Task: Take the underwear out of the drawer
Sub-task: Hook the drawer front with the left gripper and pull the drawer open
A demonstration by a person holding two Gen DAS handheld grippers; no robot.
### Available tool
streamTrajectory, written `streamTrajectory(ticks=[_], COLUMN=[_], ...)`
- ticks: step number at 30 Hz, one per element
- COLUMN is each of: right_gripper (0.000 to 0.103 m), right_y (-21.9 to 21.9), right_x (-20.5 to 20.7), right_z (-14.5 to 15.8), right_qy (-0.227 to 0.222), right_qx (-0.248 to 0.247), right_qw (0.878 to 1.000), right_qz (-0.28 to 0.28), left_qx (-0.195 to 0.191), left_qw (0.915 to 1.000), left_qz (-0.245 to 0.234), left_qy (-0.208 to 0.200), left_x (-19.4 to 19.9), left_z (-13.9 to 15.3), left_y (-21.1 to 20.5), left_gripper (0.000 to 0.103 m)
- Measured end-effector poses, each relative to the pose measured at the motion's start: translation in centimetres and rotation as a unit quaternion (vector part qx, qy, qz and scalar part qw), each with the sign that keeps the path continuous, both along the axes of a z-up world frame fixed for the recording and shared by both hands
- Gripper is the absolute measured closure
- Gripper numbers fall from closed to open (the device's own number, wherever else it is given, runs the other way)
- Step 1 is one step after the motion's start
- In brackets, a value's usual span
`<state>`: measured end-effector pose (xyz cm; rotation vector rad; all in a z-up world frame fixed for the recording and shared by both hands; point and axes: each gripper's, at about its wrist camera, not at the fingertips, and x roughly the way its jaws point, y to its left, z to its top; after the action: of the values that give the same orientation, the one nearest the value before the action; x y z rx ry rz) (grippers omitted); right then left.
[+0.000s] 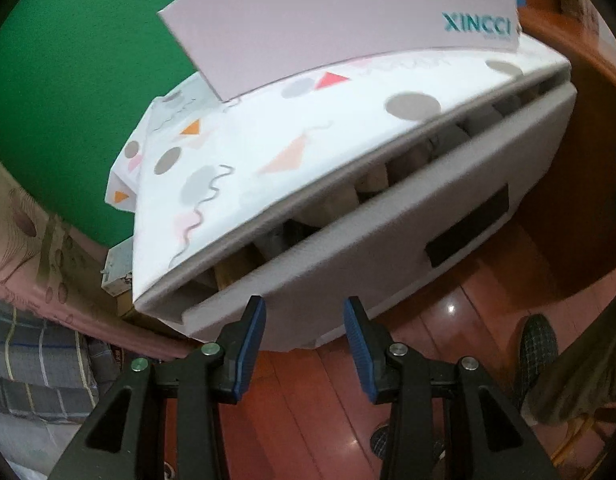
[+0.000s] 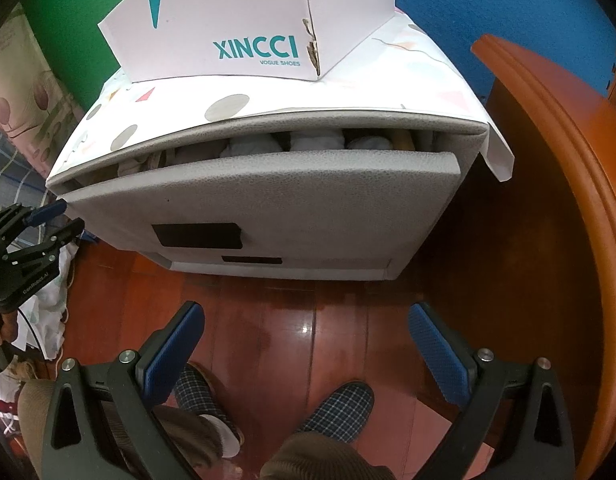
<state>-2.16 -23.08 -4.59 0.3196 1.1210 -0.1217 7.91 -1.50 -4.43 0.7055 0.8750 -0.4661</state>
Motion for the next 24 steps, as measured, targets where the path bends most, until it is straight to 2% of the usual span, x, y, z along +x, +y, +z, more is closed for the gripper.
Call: streamTrajectory(ticks=[12, 17, 21, 22, 24], right_gripper=[0.002, 0.002, 0.002, 0.002, 0.002], right_y=[0.0, 0.0, 0.0, 0.0, 0.0], right_x=[0.1, 0.1, 0.2, 0.2, 0.2], right_z=[-0.1, -0.1, -0.3, -0.3, -0.3], right_qy=[0.003, 0.004, 0.007, 0.008, 0.008], right_qx=[0.002, 0.004, 0.007, 0.008, 0.008], right_qw=[1.0, 1.0, 1.0, 1.0, 1.0], right_qz=[0.001, 0.002, 0.002, 0.002, 0.002], left_qx=[0.056, 0.093, 0.1, 0.108, 0.117], left_qw=[0.9969, 0.9916, 0.9889, 0.986, 0.9843], left_qz=[-0.047, -0.056, -0.058, -0.061, -0.075], left_qy=[-0.027, -0.07, -0.094, -0.111, -0.108], left_x=[-0.9, -1.9, -2.3, -2.5, -2.5], left_z=[-1.0, -1.9, -1.9, -2.0, -2.2], left_y=[-0.7, -1.1, -1.2, -1.3, -1.5], left_gripper=[0.061, 0.061, 0.061, 0.061, 0.059])
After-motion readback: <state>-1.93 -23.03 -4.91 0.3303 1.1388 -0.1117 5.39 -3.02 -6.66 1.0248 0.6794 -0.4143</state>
